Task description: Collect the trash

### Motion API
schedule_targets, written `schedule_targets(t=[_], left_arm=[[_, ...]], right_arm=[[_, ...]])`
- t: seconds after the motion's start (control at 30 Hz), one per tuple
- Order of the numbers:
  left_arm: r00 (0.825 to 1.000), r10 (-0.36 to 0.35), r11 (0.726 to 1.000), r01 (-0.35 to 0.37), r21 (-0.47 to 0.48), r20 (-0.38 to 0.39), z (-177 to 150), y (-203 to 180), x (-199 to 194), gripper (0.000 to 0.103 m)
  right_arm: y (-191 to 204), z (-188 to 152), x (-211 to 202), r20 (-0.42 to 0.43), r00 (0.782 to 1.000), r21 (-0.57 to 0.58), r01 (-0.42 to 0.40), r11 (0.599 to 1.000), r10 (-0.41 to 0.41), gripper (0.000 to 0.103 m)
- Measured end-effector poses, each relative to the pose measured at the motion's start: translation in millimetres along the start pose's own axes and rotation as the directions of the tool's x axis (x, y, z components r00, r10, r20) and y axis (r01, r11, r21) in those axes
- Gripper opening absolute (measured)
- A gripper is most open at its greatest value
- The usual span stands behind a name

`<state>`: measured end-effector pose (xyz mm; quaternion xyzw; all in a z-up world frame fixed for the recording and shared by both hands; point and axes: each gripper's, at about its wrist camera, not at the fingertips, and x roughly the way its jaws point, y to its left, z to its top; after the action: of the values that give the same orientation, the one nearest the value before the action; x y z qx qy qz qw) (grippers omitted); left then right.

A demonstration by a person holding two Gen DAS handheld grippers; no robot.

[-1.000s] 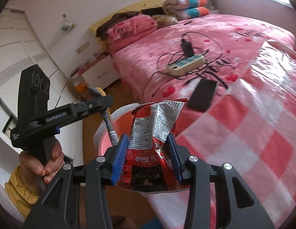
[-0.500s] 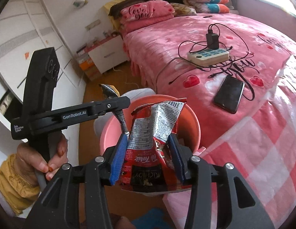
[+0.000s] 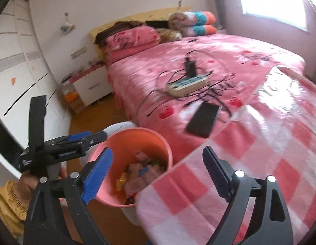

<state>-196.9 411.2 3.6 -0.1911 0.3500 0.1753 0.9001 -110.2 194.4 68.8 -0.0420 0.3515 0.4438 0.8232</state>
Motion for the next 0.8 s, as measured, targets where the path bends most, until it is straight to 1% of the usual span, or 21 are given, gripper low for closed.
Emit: schedule_targets(t=[0.17,0.3,0.37,0.47,0.53,0.63,0.8], left_arm=[[1.0,0.017,0.998,-0.019,0.062,0.025,5.6,-24.7,-3.8,0.087],[0.998,0.013,0.993,-0.02,0.115,0.056,11.3,-50.3,-8.3,0.09],[0.997,-0.003,0.989,-0.009,0.148,0.08,13.9,-67.6,-11.4,0.091],[0.995,-0.026,0.985,0.009,0.174,0.096,17.6,-86.9,-12.6,0.091],[0.993,-0.045,0.981,0.024,0.192,0.109,20.6,-102.6,-14.0,0.091],[0.99,-0.063,0.975,0.035,0.222,0.124,23.0,-124.9,-16.4,0.094],[0.986,-0.095,0.96,0.055,0.273,0.137,24.4,-159.2,-19.7,0.095]], right_arm=[[-14.0,-1.3,-19.6,0.051,0.995,-0.007,0.085,0.996,-0.084,0.089],[-29.9,0.7,-38.7,0.078,0.988,0.03,0.131,0.991,-0.133,0.09],[-36.3,0.6,-47.1,0.091,0.983,0.047,0.158,0.986,-0.162,0.092],[-49.4,0.3,-60.2,0.099,0.974,0.08,0.195,0.978,-0.202,0.092],[-58.4,-0.8,-70.3,0.102,0.965,0.103,0.23,0.968,-0.24,0.092],[-68.8,-3.0,-84.5,0.114,0.955,0.127,0.259,0.957,-0.274,0.092],[-82.5,-8.5,-108.0,0.134,0.934,0.163,0.31,0.937,-0.332,0.092]])
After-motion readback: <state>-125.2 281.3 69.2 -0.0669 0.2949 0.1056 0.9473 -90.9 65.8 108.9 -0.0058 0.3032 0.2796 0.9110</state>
